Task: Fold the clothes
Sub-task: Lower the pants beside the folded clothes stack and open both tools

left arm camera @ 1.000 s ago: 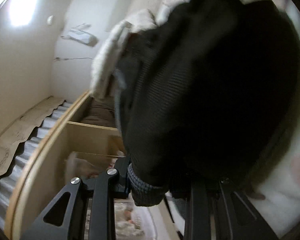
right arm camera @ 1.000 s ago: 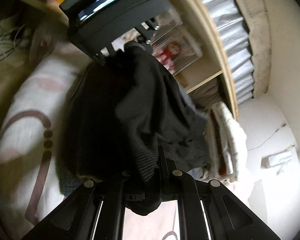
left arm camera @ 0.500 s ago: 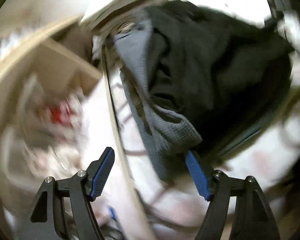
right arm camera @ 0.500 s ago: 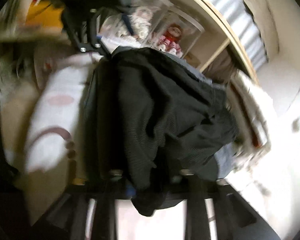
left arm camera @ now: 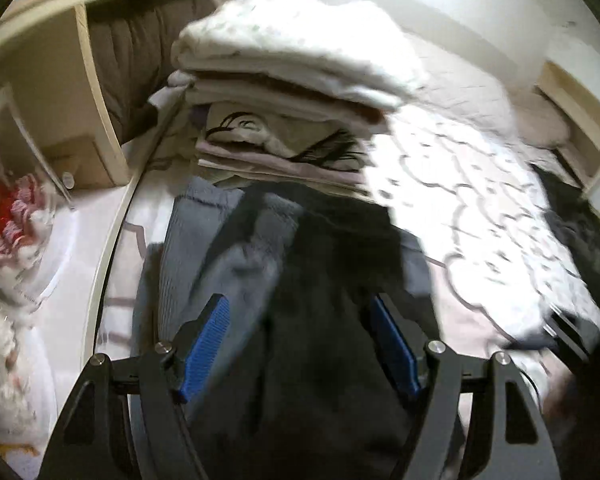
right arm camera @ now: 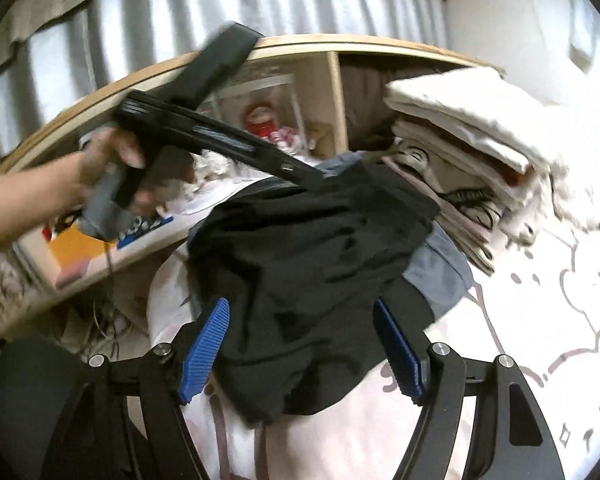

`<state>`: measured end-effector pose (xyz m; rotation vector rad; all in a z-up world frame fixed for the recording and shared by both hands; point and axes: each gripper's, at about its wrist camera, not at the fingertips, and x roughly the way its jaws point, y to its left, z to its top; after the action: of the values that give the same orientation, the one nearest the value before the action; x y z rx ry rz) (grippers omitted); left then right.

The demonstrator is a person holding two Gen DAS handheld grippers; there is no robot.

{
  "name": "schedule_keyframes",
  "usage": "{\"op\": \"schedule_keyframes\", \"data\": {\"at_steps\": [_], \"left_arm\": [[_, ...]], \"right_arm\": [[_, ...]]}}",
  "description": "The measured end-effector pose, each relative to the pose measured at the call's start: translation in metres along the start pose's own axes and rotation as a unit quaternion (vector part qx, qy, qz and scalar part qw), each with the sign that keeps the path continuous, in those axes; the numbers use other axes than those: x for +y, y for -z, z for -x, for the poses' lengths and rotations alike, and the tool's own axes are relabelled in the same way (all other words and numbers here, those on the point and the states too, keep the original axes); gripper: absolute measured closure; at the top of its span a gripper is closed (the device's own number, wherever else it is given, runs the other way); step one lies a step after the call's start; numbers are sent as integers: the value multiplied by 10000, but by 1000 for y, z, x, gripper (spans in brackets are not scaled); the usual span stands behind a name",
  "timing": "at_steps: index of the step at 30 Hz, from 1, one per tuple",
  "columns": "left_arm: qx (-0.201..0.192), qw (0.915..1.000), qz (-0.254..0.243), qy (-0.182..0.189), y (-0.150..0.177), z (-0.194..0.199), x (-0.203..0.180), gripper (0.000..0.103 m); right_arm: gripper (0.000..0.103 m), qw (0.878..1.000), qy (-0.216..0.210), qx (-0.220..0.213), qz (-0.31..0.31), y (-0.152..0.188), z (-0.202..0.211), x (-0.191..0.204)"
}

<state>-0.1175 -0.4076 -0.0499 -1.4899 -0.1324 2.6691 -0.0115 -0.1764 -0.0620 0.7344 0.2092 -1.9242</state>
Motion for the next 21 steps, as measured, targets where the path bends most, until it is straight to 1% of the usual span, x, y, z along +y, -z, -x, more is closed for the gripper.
{"op": "schedule_keyframes", "data": {"at_steps": [1, 3, 5, 8, 11, 12, 13, 16, 18, 21], "left_arm": [[117, 9999, 111, -38, -5, -11, 5, 30], [231, 9992, 301, -132, -7, -26, 13, 30], [237, 9990, 301, -208, -8, -31, 13, 30], [87, 9994, 268, -184, -5, -19, 10, 30], [-200, 9987, 461, -49, 10, 12, 15, 30], [-282, 9982, 528, -27, 17, 23, 17, 30], [-362, 9976, 584, -41, 27, 34, 20, 30], [-515, 9956, 758, -169, 62, 62, 27, 30], [-513, 9941, 952, -105, 90, 70, 32, 30], [-461, 9920, 1172, 110, 129, 74, 36, 30]], "right_arm": [[29, 10000, -22, -6, -57, 0, 0, -2], [29, 9999, -101, 9, -126, 0, -4, -5], [29, 9996, -235, 83, -157, 3, -8, -4], [29, 9979, -568, 234, -193, 12, -20, 3], [29, 9951, -863, 391, -284, 20, -34, 9], [29, 9931, -1008, 494, -337, 24, -41, 10], [29, 9923, -1041, 570, -356, 28, -45, 10], [29, 9926, -871, 769, -357, 42, -56, 6], [29, 9929, -705, 841, -463, 51, -55, -4], [29, 9914, -732, 809, -724, 53, -44, -13]]}}
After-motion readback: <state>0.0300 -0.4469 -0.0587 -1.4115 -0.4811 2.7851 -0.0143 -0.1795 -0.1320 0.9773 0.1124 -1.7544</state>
